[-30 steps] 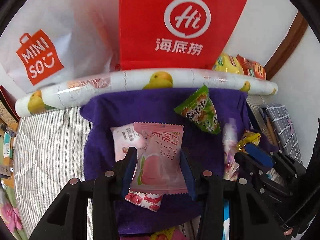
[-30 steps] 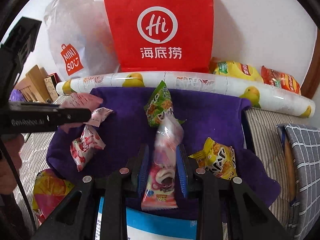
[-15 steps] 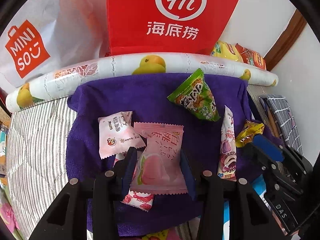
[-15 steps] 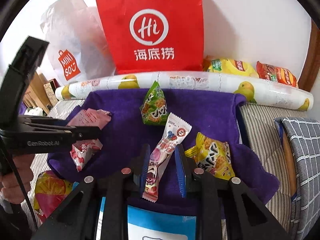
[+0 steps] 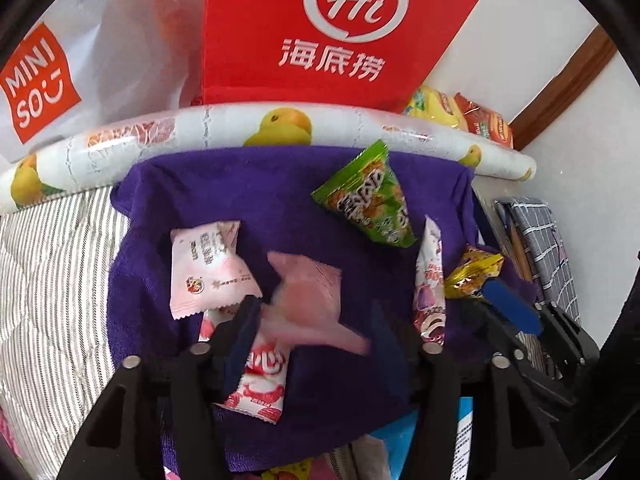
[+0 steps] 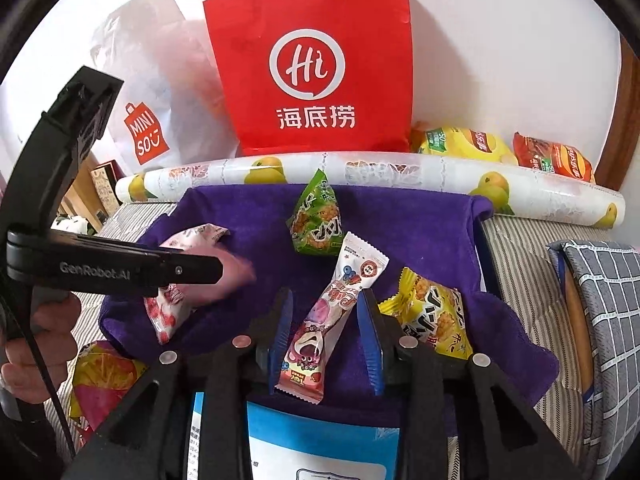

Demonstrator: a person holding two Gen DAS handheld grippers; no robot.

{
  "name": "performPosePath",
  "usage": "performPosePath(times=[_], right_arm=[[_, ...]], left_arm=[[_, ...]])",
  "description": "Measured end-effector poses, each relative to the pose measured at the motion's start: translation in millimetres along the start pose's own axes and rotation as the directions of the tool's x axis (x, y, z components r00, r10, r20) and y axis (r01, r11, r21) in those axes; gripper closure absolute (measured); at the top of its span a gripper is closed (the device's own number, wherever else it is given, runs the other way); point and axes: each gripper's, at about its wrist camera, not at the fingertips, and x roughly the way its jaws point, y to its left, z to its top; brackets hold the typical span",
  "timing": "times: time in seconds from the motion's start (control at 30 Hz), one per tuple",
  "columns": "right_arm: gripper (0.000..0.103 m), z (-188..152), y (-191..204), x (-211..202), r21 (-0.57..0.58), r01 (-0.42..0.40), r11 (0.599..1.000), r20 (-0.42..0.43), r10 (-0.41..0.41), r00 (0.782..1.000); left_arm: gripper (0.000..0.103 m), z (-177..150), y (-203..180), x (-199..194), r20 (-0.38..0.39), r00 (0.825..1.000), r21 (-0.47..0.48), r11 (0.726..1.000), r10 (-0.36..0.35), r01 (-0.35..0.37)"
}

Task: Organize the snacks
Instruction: 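Open both grippers to drop the two bags onto the purple towel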

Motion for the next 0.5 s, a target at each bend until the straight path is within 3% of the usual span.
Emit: performPosePath(times=[0.4, 0.5], right_arm=[[0.067, 3, 9, -13, -0.003, -0.048, 0.999, 0.041, 0.048, 0.998], [0.067, 5, 10, -25, 0.013, -0.055, 0.998, 0.087, 0.054, 0.995]], left_arm=[[0.043, -2, 1, -19, 0.037, 0.999, -0.009, 1.000, 0.027, -0.027], [0.043, -2, -2, -24, 0.040, 0.999, -0.005, 1.000, 0.026, -0.026]])
